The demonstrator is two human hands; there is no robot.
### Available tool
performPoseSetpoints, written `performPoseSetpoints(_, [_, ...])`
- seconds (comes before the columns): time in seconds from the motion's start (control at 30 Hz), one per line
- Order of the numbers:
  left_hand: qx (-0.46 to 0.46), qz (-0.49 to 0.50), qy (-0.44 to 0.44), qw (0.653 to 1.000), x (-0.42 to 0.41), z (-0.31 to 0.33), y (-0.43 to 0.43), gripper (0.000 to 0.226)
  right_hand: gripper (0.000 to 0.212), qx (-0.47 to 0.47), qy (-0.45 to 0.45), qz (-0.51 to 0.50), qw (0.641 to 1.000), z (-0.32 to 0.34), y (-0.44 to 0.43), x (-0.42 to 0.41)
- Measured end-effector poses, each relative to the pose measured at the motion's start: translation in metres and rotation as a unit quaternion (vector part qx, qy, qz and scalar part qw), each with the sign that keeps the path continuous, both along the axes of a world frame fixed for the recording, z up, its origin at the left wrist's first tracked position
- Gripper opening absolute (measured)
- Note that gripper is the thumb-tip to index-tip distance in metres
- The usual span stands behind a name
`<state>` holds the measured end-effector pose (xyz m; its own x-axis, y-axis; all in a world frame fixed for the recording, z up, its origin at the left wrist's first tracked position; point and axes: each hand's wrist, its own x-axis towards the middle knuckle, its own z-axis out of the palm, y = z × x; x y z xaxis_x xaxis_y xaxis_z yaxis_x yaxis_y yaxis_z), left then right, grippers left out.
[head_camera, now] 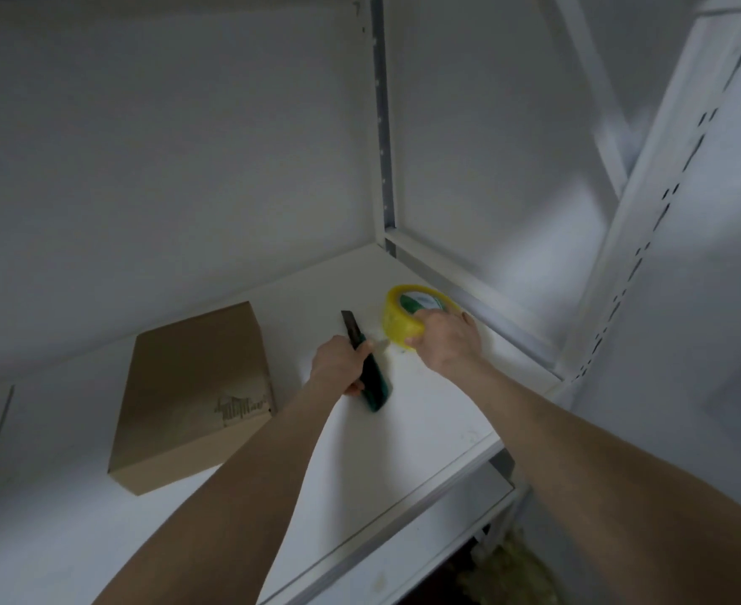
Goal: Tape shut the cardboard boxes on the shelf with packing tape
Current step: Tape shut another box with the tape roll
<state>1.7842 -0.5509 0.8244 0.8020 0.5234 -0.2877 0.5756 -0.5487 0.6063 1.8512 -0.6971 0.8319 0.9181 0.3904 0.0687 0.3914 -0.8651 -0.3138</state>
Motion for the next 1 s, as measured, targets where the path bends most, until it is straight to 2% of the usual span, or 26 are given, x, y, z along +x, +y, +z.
performPoseSetpoints(0.07, [0.149, -0.048, 0.021, 0.988, -0.007, 0.011, 0.008, 0.033, 0.044, 0.035, 0.000, 0.003, 0.999, 0.011, 0.001, -0.006])
performPoseSetpoints(0.13, [0.277, -0.084, 0.012, 0.957, -0.019, 0.028, 0.023, 0.028, 0.045, 0.082, 0.017, 0.008, 0.996, 0.022, 0.005, -0.012])
performPoseSetpoints(0.2, [0.339, -0.127, 0.019, 0.932, -0.037, 0.039, 0.048, 0.033, 0.044, 0.114, 0.036, 0.018, 0.993, 0.033, 0.011, -0.019])
performPoseSetpoints(0.27, [0.332, -0.135, 0.069, 0.931, -0.061, 0.038, 0.076, 0.042, 0.042, 0.128, 0.047, 0.040, 0.990, 0.042, 0.019, -0.029])
performPoseSetpoints(0.33, [0.278, -0.121, 0.133, 0.944, -0.085, 0.029, 0.095, 0.048, 0.040, 0.148, 0.060, 0.062, 0.985, 0.047, 0.030, -0.041])
performPoseSetpoints(0.57, [0.242, -0.023, 0.139, 0.960, -0.126, 0.020, 0.093, 0.050, 0.031, 0.222, 0.119, 0.126, 0.960, 0.053, 0.066, -0.081])
performPoseSetpoints(0.6, [0.230, -0.005, 0.108, 0.967, -0.128, 0.022, 0.097, 0.051, 0.031, 0.226, 0.126, 0.134, 0.957, 0.055, 0.070, -0.086])
performPoseSetpoints(0.67, [0.165, 0.028, -0.063, 0.984, -0.130, 0.035, 0.100, 0.053, 0.034, 0.231, 0.130, 0.145, 0.953, 0.060, 0.076, -0.094])
performPoseSetpoints(0.73, [0.059, 0.065, -0.245, 0.966, -0.130, 0.059, 0.094, 0.053, 0.037, 0.215, 0.120, 0.154, 0.957, 0.065, 0.083, -0.099])
performPoseSetpoints(0.77, [0.013, 0.076, -0.291, 0.953, -0.129, 0.072, 0.090, 0.052, 0.036, 0.204, 0.116, 0.159, 0.959, 0.068, 0.087, -0.101])
performPoseSetpoints(0.8, [-0.009, 0.069, -0.306, 0.950, -0.128, 0.083, 0.086, 0.051, 0.035, 0.193, 0.116, 0.165, 0.960, 0.070, 0.090, -0.104])
performPoseSetpoints(0.9, [0.069, 0.028, -0.278, 0.958, -0.128, 0.092, 0.083, 0.031, 0.032, 0.169, 0.119, 0.193, 0.959, 0.078, 0.099, -0.110])
performPoseSetpoints(1.0, [0.020, 0.086, -0.345, 0.934, -0.132, 0.089, 0.089, 0.005, 0.031, 0.173, 0.135, 0.205, 0.954, 0.086, 0.103, -0.113])
